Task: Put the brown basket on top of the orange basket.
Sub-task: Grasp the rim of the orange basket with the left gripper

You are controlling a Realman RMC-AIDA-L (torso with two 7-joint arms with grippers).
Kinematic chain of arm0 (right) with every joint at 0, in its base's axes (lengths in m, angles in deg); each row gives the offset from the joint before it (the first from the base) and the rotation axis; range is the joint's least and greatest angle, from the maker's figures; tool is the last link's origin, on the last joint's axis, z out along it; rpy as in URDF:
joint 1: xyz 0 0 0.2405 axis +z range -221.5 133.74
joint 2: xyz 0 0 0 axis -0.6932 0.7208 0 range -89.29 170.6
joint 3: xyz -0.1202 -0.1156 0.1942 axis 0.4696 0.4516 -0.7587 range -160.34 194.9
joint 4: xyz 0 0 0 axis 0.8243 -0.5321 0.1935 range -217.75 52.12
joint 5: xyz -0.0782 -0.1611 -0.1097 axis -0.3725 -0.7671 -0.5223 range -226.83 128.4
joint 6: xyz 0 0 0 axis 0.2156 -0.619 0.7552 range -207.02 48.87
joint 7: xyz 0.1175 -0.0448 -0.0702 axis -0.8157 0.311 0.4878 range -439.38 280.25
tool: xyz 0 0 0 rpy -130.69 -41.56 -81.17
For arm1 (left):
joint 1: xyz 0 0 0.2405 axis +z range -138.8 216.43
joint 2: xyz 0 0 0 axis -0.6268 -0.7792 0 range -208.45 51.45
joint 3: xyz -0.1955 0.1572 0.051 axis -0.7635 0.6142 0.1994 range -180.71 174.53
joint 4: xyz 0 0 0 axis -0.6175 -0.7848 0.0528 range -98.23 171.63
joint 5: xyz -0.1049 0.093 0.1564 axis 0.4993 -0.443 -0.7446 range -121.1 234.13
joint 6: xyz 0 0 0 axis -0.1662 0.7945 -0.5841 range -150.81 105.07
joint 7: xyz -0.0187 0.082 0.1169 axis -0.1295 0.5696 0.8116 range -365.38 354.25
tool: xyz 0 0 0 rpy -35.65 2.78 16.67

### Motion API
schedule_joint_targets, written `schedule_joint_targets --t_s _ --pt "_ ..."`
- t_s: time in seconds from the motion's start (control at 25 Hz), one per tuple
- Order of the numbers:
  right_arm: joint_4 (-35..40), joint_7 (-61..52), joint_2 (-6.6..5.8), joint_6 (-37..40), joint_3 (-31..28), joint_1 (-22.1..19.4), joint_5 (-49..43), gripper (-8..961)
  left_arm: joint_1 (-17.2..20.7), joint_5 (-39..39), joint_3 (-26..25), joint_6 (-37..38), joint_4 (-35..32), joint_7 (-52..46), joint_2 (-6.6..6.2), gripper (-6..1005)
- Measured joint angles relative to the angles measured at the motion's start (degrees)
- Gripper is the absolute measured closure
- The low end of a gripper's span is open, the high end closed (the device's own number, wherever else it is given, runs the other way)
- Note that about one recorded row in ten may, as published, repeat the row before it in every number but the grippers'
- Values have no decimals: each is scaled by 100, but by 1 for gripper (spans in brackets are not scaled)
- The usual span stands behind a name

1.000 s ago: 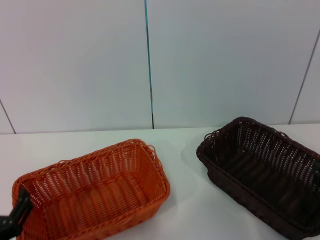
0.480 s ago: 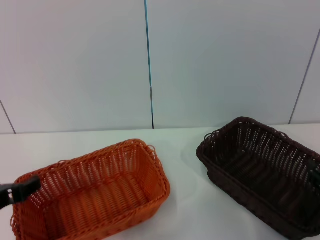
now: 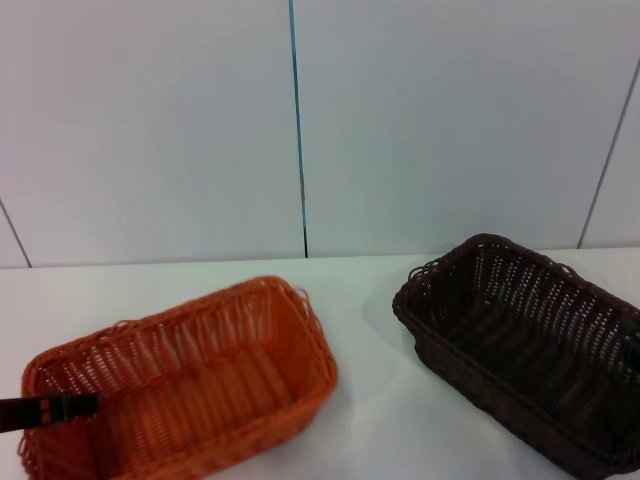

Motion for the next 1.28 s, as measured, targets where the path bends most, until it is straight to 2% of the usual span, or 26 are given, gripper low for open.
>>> schedule_joint_targets --t_s 0.28,0.4,0.6,0.8,1.04,1.28 --pt "-138 1 2 -79 -85 47 1 220 -398 46 -497 -7 -808 232 4 115" --pt "-143 1 2 -92 -97 78 1 220 -388 63 -549 4 -747 260 17 115" --pt "-96 1 2 -115 -118 156 2 220 -216 81 -534 8 -332 249 32 115" --pt "-55 1 2 -118 -152 178 2 220 -206 193 -533 -93 -344 255 30 115" --pt "-61 1 2 -118 -213 190 2 220 -319 359 -439 -131 -587 299 23 115" --pt "-9 1 2 -117 -246 233 1 221 -634 441 -395 -77 -1170 374 18 115"
